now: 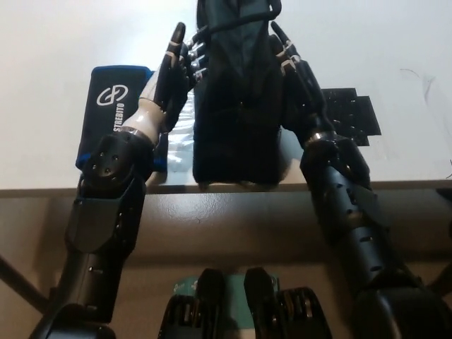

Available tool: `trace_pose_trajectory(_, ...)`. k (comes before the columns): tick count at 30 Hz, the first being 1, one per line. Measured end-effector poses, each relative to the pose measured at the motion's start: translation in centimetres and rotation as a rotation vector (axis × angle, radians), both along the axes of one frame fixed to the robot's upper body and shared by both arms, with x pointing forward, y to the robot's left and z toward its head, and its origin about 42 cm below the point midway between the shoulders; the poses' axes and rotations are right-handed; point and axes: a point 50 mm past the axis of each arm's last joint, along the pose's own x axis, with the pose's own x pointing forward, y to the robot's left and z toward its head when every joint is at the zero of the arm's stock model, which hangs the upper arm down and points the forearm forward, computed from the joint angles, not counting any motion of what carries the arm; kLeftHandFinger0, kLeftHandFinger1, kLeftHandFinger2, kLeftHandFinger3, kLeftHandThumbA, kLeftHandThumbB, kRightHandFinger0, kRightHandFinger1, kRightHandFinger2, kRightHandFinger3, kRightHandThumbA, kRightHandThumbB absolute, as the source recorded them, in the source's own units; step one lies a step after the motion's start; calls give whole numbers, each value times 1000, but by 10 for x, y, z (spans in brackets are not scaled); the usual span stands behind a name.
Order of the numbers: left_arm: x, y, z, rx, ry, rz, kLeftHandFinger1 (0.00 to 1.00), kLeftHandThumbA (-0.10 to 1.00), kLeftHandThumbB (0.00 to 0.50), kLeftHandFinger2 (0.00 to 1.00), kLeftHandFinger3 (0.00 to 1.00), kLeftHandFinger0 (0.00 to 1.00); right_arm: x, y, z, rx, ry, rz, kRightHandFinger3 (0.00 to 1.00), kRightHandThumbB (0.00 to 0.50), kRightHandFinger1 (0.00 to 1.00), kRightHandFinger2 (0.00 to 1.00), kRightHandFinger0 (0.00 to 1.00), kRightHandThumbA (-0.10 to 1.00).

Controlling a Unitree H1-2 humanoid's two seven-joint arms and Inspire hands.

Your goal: Use both hands to pick up the lunch bag on the right hand side and smoothly move it near the note book on the left hand side

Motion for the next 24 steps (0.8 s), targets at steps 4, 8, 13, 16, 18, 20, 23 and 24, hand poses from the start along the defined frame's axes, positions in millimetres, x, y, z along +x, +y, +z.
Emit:
trace_pose_trajectory(4,-4,10,2,-24,-12,25,1000,1000,398,1000,1000,1000,-1,12,-1,-7,5,16,1000,355,1000,1000,1000,1000)
trace_pose_trajectory(8,-4,19,5,-33,-19,39,1000,1000,415,1000,1000,1000,-1,22,0,-15,5,33,1000,351,1000,1000,1000,1000)
trace_pose_trajectory(13,-8,29,14,-29,-44,51,1000,1000,414,1000,1000,1000,-4,33,0,-15,5,45,1000,353,1000,1000,1000,1000)
trace_pose_trajectory(16,-9,32,14,-34,-47,55,1000,1000,403,1000,1000,1000,-5,38,-1,-14,5,50,1000,366,1000,1000,1000,1000)
trace_pose_trajectory(18,-10,33,14,-38,-50,57,1000,1000,402,1000,1000,1000,-6,41,-2,-14,7,52,1000,364,1000,1000,1000,1000)
trace_pose_trajectory(20,-11,33,14,-41,-50,60,1000,1000,401,1000,1000,1000,-6,43,-1,-13,4,53,1000,359,1000,1000,1000,1000)
trace_pose_trajectory(23,-11,35,14,-47,-51,64,1000,1000,401,1000,1000,1000,-5,44,0,-14,1,55,1000,354,1000,1000,1000,1000)
trace_pose_trajectory(24,-12,36,13,-51,-51,67,1000,1000,398,1000,1000,1000,-5,45,0,-14,3,56,1000,354,1000,1000,1000,1000)
